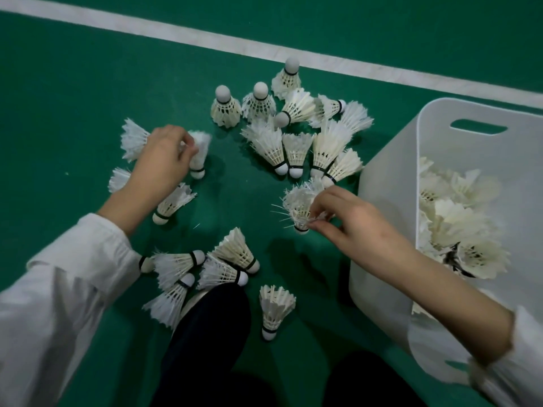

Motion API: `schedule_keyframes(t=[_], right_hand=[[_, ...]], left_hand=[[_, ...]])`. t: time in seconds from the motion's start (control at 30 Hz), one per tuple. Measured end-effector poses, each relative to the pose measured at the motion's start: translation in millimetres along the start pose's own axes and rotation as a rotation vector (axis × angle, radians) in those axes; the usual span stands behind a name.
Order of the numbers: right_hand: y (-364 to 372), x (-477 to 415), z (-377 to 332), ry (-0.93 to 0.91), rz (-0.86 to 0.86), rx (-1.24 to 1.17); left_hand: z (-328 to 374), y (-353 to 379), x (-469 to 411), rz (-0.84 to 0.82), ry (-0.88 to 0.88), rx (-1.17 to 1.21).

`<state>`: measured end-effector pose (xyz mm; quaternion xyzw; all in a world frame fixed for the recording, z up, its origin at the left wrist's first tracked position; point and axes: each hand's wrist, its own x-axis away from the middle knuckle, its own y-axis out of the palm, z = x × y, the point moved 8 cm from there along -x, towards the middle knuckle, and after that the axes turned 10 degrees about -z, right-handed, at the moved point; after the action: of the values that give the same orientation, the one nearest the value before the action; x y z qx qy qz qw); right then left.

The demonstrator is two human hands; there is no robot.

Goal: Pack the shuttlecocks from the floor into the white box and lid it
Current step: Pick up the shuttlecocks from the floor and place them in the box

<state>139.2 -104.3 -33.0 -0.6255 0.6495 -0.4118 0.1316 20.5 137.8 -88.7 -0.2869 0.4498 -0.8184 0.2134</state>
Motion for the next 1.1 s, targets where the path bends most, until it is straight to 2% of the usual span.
schedule_keyframes(t=[0.17, 0.23, 0.47, 0.63, 0.83, 0.93, 1.1], right_hand=[[1, 0, 0, -0.006, -0.002, -0.001], [1, 0, 0, -0.008, 0.003, 0.0], [0, 1, 0, -0.001, 0.002, -0.006], [1, 1, 0, 0.003, -0.008, 0.001], [1, 1, 1, -0.002, -0.004, -0.011], [2, 1, 2, -0.006, -0.004, -0.014], [0, 2, 2, -0.005, 0.023, -0.009]], left_hand=[[25, -33, 27, 0.084, 0.042, 0.403], [28, -42, 39, 0.125, 0.049, 0.458], [11, -7, 75, -0.02, -0.045, 0.237], [-21, 20, 78, -0.202, -0.146, -0.048], [-38, 33, 67, -0.274, -0.201, -0.277], [-22, 30, 65, -0.292, -0.168, -0.233], [41, 6, 72, -0.204, 0.011, 0.038]])
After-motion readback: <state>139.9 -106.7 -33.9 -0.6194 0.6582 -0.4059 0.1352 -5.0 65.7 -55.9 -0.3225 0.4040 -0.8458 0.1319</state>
